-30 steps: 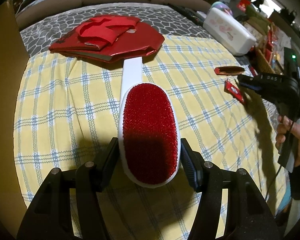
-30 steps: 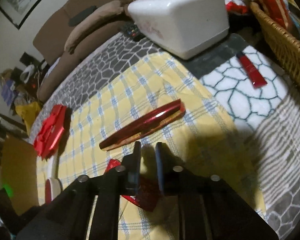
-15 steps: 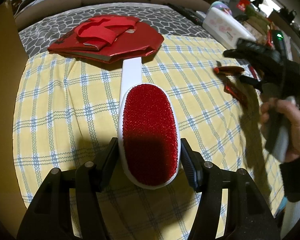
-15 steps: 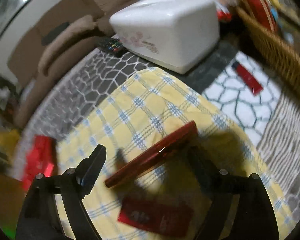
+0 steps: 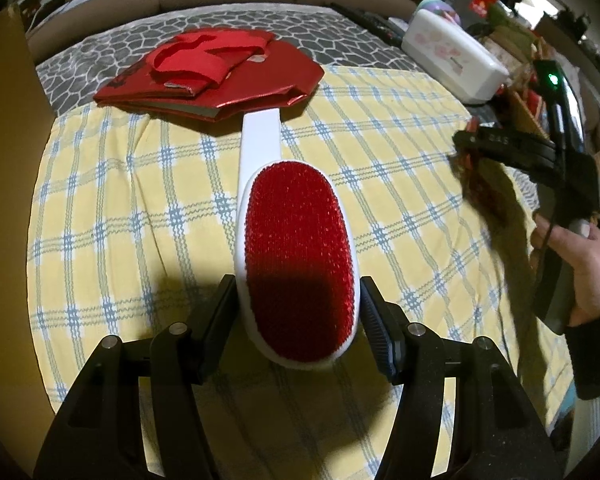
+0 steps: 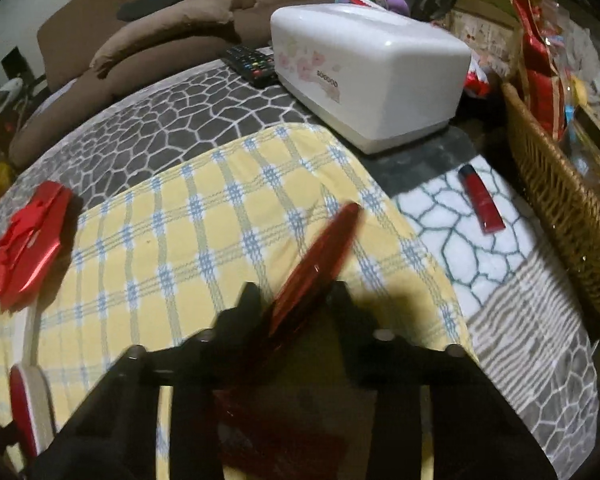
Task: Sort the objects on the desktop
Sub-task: 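Lift the red tube with the right tool while the left tool releases the brush, then lower the left tool onto the red KFC packet and grasp it while the right tool holds the tube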
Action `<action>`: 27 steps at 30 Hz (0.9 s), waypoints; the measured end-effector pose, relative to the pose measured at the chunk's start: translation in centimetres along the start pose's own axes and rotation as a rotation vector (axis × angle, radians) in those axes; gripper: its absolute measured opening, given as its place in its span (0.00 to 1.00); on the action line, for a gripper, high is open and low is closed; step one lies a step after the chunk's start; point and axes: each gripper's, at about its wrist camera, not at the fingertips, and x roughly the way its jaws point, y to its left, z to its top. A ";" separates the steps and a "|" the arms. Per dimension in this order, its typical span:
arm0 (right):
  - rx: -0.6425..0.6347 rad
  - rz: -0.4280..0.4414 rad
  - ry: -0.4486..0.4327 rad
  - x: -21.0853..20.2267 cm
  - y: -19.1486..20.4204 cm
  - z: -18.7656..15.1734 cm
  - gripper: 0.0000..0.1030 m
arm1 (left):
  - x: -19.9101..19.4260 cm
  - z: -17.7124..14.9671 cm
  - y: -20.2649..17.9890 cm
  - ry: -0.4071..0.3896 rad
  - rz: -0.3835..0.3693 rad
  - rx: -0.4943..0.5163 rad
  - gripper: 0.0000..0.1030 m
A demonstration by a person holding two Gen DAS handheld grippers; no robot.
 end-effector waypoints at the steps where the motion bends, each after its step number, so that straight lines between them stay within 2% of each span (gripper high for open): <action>1: 0.005 0.023 0.011 -0.3 -0.3 -0.2 0.19 | -0.1 -0.1 0.1 0.004 -0.005 -0.006 0.54; 5: 0.070 0.185 0.068 -1.4 -1.6 -1.0 0.19 | -0.7 -1.3 0.2 0.019 -0.030 -0.031 0.51; 10: 0.099 0.322 0.115 -3.3 -1.5 -3.3 0.19 | -1.9 -3.5 0.8 0.023 -0.065 -0.080 0.48; 17: 0.023 0.398 0.136 -6.2 2.2 -6.7 0.19 | -3.6 -6.1 1.3 0.016 -0.084 -0.123 0.45; 18: 0.012 0.412 0.137 -6.7 2.8 -7.0 0.19 | -3.8 -6.2 1.4 0.009 -0.074 -0.129 0.46; 22: -0.006 0.453 0.137 -7.8 4.4 -7.9 0.19 | -3.9 -5.6 1.2 -0.022 -0.055 -0.115 0.68; 27: -0.005 0.480 0.142 -8.0 5.4 -8.2 0.19 | -2.9 -4.0 0.3 -0.069 0.036 -0.053 0.77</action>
